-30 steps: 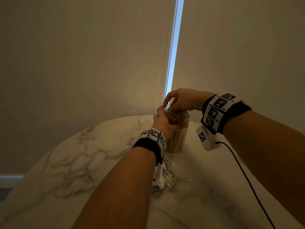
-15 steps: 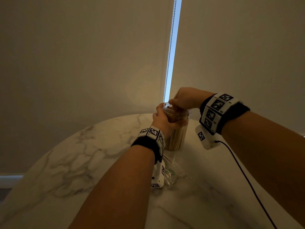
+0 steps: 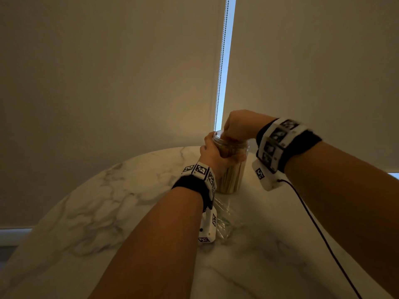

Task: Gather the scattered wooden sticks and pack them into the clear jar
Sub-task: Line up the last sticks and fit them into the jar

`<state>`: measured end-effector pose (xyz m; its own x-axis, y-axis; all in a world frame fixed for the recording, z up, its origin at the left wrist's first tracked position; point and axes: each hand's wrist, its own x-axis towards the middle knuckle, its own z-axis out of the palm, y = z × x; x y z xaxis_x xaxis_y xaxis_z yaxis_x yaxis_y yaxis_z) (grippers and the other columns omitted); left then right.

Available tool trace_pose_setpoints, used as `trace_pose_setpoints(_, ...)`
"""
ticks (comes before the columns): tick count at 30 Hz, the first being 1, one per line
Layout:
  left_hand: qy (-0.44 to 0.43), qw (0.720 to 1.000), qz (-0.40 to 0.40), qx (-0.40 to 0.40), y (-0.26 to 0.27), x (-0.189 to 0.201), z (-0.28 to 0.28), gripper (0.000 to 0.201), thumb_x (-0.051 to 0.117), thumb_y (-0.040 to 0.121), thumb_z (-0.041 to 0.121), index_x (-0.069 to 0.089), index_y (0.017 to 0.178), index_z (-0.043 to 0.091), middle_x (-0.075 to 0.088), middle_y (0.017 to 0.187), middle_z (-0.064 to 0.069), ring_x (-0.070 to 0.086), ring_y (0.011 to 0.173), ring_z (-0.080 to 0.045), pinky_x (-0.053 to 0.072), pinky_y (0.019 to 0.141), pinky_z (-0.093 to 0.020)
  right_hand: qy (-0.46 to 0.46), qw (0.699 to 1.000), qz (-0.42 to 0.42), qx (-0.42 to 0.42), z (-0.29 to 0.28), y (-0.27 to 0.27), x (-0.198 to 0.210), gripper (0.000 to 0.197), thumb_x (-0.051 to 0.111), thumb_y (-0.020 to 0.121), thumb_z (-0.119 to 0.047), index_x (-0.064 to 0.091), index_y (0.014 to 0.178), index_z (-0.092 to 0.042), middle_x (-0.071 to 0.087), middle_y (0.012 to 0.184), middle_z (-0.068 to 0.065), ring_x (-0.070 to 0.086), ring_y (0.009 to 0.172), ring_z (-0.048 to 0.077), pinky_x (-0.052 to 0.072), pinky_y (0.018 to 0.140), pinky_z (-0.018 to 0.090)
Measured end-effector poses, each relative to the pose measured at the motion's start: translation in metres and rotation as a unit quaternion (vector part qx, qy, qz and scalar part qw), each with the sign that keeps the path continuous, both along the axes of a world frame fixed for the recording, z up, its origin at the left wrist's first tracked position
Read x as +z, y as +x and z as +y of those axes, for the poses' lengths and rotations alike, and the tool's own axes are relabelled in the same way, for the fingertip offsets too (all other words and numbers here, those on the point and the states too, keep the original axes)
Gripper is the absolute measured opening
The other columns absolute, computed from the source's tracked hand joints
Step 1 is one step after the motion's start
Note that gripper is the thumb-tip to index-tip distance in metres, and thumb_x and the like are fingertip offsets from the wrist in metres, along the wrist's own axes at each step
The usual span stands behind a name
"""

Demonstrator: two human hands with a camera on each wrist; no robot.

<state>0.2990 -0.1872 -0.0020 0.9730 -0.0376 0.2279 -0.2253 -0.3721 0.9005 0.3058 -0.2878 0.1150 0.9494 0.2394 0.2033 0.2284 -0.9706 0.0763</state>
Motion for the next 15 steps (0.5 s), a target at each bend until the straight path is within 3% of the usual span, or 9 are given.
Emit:
trace_pose_setpoints(2, -0.004, 1.000, 0.012, -0.006, 0.001, 0.000, 0.001, 0.117, 0.087, 0.067, 0.047, 0.011, 0.154, 0.028, 0.038, 0.145, -0.009, 0.046, 0.131, -0.030, 0.045, 0.106, -0.047, 0.042, 0.998, 0.041, -0.011, -0.001, -0.001, 0.008, 0.046, 0.047, 0.099, -0.046, 0.072, 0.100, -0.008, 0.072, 0.098, 0.008, 0.067, 0.087, 0.023, 0.051, 0.080, 0.030)
trace_pose_setpoints(4, -0.007, 1.000, 0.023, -0.008, 0.003, 0.000, 0.001, 0.118, 0.088, 0.064, 0.049, 0.010, 0.151, 0.032, 0.040, 0.144, -0.008, 0.046, 0.130, -0.031, 0.047, 0.105, -0.051, 0.019, 0.998, 0.064, 0.001, 0.000, -0.006, 0.009, 0.055, 0.044, 0.098, -0.056, 0.071, 0.097, -0.009, 0.072, 0.093, 0.008, 0.066, 0.083, 0.022, 0.049, 0.075, 0.029)
trace_pose_setpoints(9, 0.000, 0.999, 0.034, -0.006, -0.001, 0.003, 0.000, 0.120, 0.087, 0.060, 0.056, 0.012, 0.151, 0.034, 0.041, 0.146, -0.009, 0.047, 0.131, -0.032, 0.045, 0.106, -0.052, 0.002, 0.999, 0.038, 0.021, -0.005, -0.025, -0.003, 0.050, 0.048, 0.098, -0.050, 0.073, 0.103, -0.007, 0.070, 0.090, 0.007, 0.064, 0.083, 0.020, 0.043, 0.070, 0.027)
trace_pose_setpoints(13, -0.007, 0.999, 0.030, -0.010, -0.009, 0.008, 0.001, 0.130, 0.087, 0.049, 0.060, 0.012, 0.152, 0.030, 0.047, 0.143, -0.007, 0.052, 0.128, -0.028, 0.048, 0.104, -0.046, 0.100, 0.993, -0.060, 0.036, -0.019, -0.056, -0.013, 0.036, 0.055, 0.096, -0.042, 0.065, 0.119, -0.017, 0.065, 0.112, 0.004, 0.060, 0.100, 0.020, 0.042, 0.077, 0.028)
trace_pose_setpoints(15, -0.012, 0.999, 0.027, -0.011, -0.013, 0.012, 0.003, 0.130, 0.090, 0.056, 0.051, 0.010, 0.154, 0.022, 0.050, 0.142, -0.007, 0.053, 0.129, -0.026, 0.048, 0.103, -0.039, 0.154, 0.981, -0.105, 0.051, -0.029, -0.086, -0.015, 0.030, 0.056, 0.096, -0.040, 0.065, 0.117, -0.021, 0.062, 0.111, 0.001, 0.059, 0.099, 0.019, 0.046, 0.081, 0.031)
